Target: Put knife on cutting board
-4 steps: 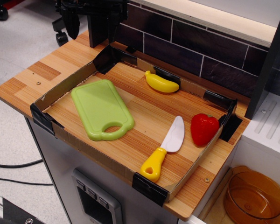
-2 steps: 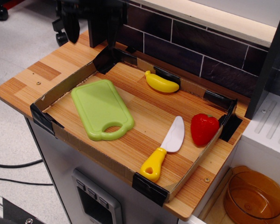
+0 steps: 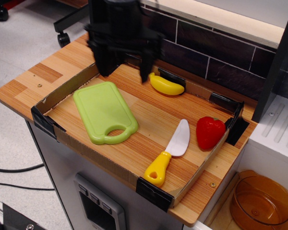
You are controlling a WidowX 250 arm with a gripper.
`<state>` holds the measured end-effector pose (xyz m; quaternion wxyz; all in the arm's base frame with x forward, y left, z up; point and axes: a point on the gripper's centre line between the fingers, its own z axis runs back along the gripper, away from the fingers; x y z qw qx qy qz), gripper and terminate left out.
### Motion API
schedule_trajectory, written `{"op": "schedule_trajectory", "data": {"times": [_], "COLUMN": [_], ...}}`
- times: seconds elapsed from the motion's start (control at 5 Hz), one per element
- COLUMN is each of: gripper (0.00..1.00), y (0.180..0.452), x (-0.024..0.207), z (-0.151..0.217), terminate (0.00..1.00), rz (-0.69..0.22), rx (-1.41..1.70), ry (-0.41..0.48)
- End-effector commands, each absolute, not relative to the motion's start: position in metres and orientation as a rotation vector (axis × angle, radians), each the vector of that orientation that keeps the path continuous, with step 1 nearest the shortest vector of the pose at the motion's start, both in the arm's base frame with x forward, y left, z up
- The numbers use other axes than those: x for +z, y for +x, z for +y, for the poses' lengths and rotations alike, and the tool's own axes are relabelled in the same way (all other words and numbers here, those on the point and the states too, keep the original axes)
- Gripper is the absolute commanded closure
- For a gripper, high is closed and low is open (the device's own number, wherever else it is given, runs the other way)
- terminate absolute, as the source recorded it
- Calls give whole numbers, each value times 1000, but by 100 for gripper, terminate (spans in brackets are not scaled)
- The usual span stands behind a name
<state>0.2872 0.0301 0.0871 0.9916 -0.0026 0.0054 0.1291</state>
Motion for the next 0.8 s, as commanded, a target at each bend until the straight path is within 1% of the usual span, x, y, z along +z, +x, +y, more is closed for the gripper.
{"op": "schedule_trajectory", "data": {"times": [0.0, 0.4, 0.6], "gripper": [0, 0, 0], "y": [258, 241, 236], "x": [85, 54, 38], "z": [-7, -27, -32], "terminate": [0, 0, 0], "rz": [25, 53, 15], "rx": [224, 140, 101], "ry": [-68, -56, -23]}}
